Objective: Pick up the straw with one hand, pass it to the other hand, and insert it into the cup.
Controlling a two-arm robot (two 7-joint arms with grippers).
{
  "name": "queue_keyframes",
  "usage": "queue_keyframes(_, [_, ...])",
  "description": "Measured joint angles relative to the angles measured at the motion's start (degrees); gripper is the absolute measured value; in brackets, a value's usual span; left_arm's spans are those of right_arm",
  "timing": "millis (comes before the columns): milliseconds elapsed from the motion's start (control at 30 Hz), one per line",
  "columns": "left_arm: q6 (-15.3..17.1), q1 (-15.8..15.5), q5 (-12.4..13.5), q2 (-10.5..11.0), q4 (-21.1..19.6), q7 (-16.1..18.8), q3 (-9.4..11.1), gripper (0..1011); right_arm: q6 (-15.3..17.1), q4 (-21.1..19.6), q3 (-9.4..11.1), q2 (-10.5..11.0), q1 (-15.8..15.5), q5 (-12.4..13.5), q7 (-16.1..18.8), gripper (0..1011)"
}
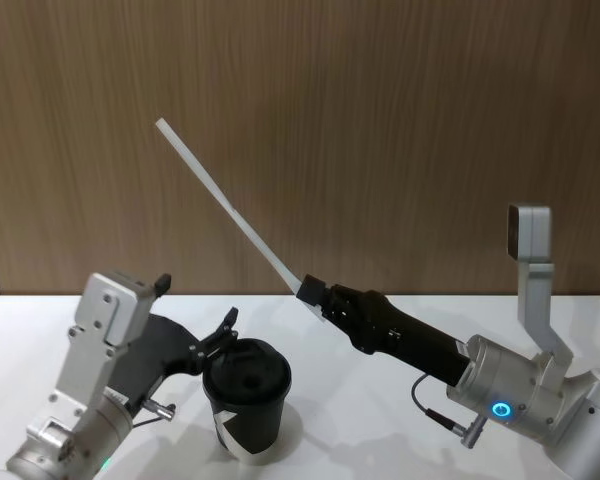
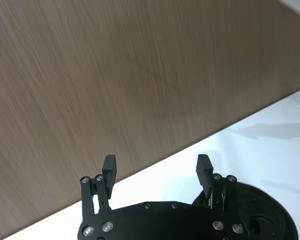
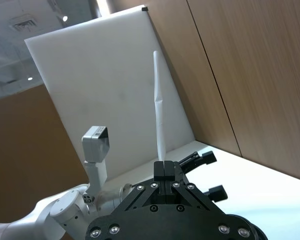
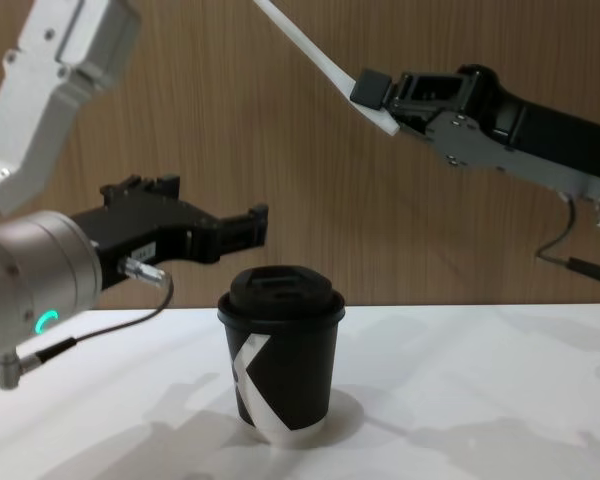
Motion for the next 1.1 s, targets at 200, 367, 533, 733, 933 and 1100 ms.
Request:
queue_keyframes(200, [-0.78,0.32,-2.45,0.01,-1.08,-1.48,-1.48,1003,0.04,0.23,-0.12,-0.15,0.17,0.03,-0.18,2])
queue_keyframes(367, [-1.70,0.65,-5.74,-0.06,-2.12,-3.58,-3.29,1003,0.07,0.32,-0.18,-0.23,0.27,0.03,-0.24,2])
queue_keyframes(533, [-2.62,1.01,-9.72,-0.21,-3.05,-6.32,-5.36,1003,0.09,0.41,-0.22,-0.27,0.34,0.03,-0.29,2])
queue_keyframes(733, [-3.36,1.36,-14.20,-0.45,-3.63,-9.50,-7.32,1003,0.11,0.46,-0.25,-0.31,0.37,0.03,-0.32,2])
queue_keyframes(933, [-3.91,1.71,-19.75,-0.74,-3.90,-13.66,-9.32,1003,0.11,0.50,-0.29,-0.35,0.40,0.03,-0.36,2])
queue_keyframes(1100, [-4.10,1.90,-24.64,-0.77,-3.91,-17.29,-10.66,1003,0.11,0.53,-0.29,-0.36,0.42,0.03,-0.37,2])
